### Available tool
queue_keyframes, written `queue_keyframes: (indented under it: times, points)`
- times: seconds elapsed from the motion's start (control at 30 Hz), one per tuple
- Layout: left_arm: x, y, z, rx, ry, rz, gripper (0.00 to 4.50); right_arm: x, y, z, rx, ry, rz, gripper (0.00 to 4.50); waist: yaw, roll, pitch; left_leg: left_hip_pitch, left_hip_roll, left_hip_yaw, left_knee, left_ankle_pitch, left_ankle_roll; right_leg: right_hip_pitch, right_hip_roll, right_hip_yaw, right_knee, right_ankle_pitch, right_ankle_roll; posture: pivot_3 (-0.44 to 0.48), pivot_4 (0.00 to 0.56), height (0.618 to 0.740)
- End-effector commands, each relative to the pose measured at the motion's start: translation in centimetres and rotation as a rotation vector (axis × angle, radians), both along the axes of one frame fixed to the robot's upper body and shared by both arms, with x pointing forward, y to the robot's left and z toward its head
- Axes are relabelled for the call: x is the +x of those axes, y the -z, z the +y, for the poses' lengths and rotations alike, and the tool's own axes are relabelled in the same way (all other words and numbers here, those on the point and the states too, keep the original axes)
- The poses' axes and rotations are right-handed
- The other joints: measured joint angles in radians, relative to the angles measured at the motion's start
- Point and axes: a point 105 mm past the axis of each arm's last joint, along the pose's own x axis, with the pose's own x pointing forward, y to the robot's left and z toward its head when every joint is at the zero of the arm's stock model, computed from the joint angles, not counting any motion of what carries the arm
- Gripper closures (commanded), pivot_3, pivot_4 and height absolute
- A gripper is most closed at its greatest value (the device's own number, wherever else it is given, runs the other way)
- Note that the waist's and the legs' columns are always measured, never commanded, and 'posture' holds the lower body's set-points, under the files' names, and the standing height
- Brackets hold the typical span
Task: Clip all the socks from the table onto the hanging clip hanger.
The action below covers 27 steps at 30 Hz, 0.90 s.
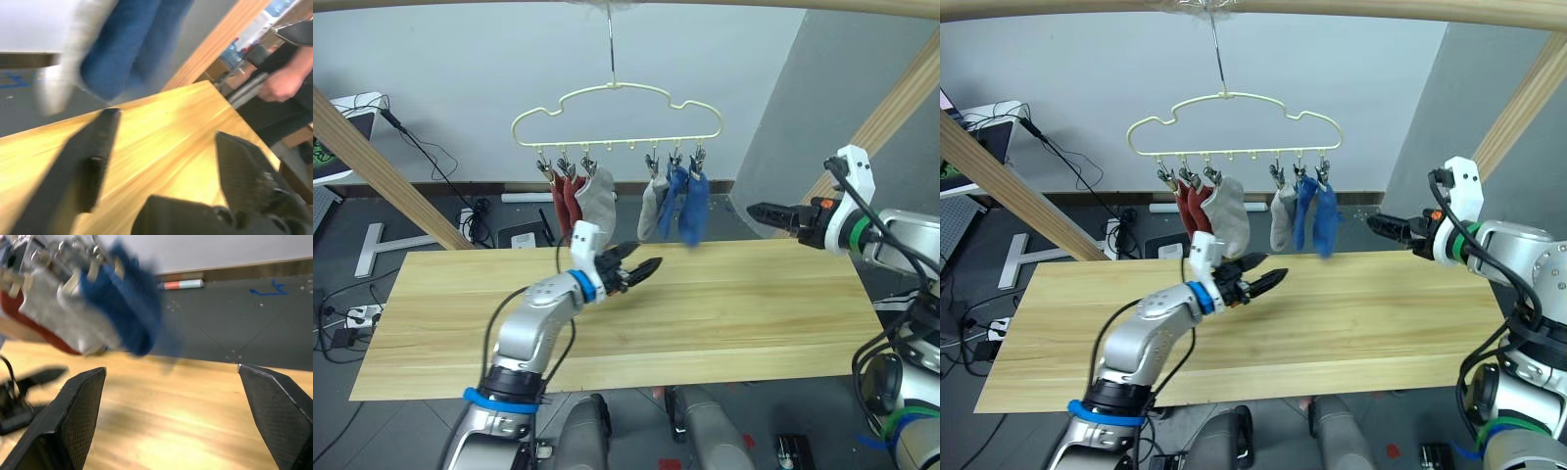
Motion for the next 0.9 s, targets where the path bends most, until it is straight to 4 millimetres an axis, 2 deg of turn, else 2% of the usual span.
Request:
queue_keyframes:
  times: [0.03, 0.13, 0.2, 0.23, 0.3, 0.33, 0.4, 0.43, 0.5, 0.63, 0.8, 0.9]
  points:
    - [-1.8, -1.2, 6.7, 0.118, -0.038, -0.022, 0.03, -1.5, 0.4, -0.2, -0.161, -0.085, -0.129, 0.00, 0.001, 0.000, 0.000, 0.000, 0.001, 0.000, 0.000, 0.000, 0.000, 0.000, 0.001, -0.001, -0.001, 0.000, 0.000, -0.073, 0.270, 0.740]
    - [-3.0, -2.5, 12.0, 0.204, -0.131, -0.024, 0.03, -2.4, 1.5, -0.6, -0.257, -0.174, -0.194, 0.00, 0.003, 0.000, 0.001, 0.001, 0.002, -0.002, -0.005, 0.000, 0.000, -0.001, 0.001, -0.001, -0.003, -0.001, -0.001, -0.051, 0.260, 0.740]
    - [-3.6, -3.5, 14.8, 0.250, -0.199, -0.025, 0.03, -2.9, 1.8, -1.0, -0.268, -0.224, -0.221, 0.00, 0.009, 0.000, 0.001, 0.001, 0.002, -0.002, -0.005, 0.000, 0.000, -0.001, 0.001, -0.002, -0.005, -0.001, -0.002, -0.035, 0.256, 0.740]
    - [-3.8, -3.9, 15.9, 0.270, -0.230, -0.022, 0.03, -3.2, 1.8, -1.0, -0.272, -0.249, -0.235, 0.00, 0.011, -0.001, 0.001, 0.001, 0.002, -0.002, -0.005, 0.000, 0.000, 0.000, 0.000, -0.002, -0.005, -0.001, -0.002, -0.035, 0.256, 0.740]
    - [-3.9, -4.2, 16.7, 0.288, -0.257, -0.018, 0.03, -3.4, 1.9, -1.1, -0.280, -0.282, -0.256, 0.00, 0.014, -0.001, 0.001, 0.001, 0.002, -0.002, -0.005, 0.000, 0.000, 0.000, -0.003, -0.003, -0.007, -0.001, -0.002, -0.022, 0.250, 0.740]
    - [-4.6, -4.6, 19.0, 0.359, -0.309, -0.017, 0.03, -3.3, 1.9, -1.8, -0.280, -0.270, -0.259, 0.00, 0.015, -0.001, 0.001, 0.001, 0.002, -0.001, -0.005, 0.000, 0.000, 0.001, -0.004, -0.003, -0.008, -0.001, -0.002, 0.008, 0.239, 0.740]
    - [-5.8, -5.5, 22.3, 0.468, -0.380, -0.008, 0.03, -3.3, 1.6, -2.8, -0.280, -0.260, -0.274, 0.00, 0.020, -0.004, 0.001, 0.000, 0.001, 0.002, -0.005, 0.000, 0.000, 0.001, -0.006, -0.002, -0.010, -0.001, -0.001, 0.028, 0.230, 0.740]
    - [-6.3, -5.8, 23.3, 0.501, -0.398, -0.002, 0.03, -3.3, 1.4, -3.1, -0.280, -0.262, -0.284, 0.00, 0.020, -0.005, 0.001, 0.000, 0.001, 0.003, -0.005, 0.000, -0.001, 0.001, -0.006, -0.002, -0.011, -0.001, -0.001, 0.028, 0.230, 0.740]
    - [-6.6, -6.6, 24.0, 0.505, -0.419, -0.024, 0.03, -3.0, 0.8, -3.3, -0.252, -0.249, -0.300, 0.00, 0.029, -0.005, 0.001, -0.001, 0.001, 0.004, -0.006, 0.000, -0.001, 0.000, -0.007, -0.002, -0.011, -0.001, -0.001, 0.044, 0.220, 0.740]
    - [-5.9, -7.3, 23.3, 0.439, -0.432, -0.066, 0.03, -2.1, 0.6, -3.4, -0.261, -0.218, -0.328, 0.00, 0.051, -0.005, 0.001, 0.000, 0.001, 0.005, -0.006, 0.000, -0.001, 0.000, -0.007, -0.003, -0.010, 0.000, -0.001, 0.054, 0.207, 0.740]
    - [-5.6, -7.0, 22.5, 0.433, -0.412, -0.070, 0.03, -2.1, 1.0, -3.2, -0.262, -0.230, -0.321, 0.00, 0.068, -0.006, 0.000, 0.000, 0.002, 0.008, -0.005, 0.000, -0.001, 0.000, -0.007, -0.003, -0.010, 0.000, -0.001, 0.058, 0.195, 0.740]
    - [-5.3, -7.0, 23.0, 0.445, -0.424, -0.061, 0.03, -2.0, 0.9, -3.1, -0.236, -0.220, -0.317, 0.00, 0.068, -0.006, 0.000, -0.001, 0.001, 0.009, -0.005, 0.000, -0.001, 0.000, -0.007, -0.002, -0.010, 0.000, -0.001, 0.056, 0.194, 0.740]
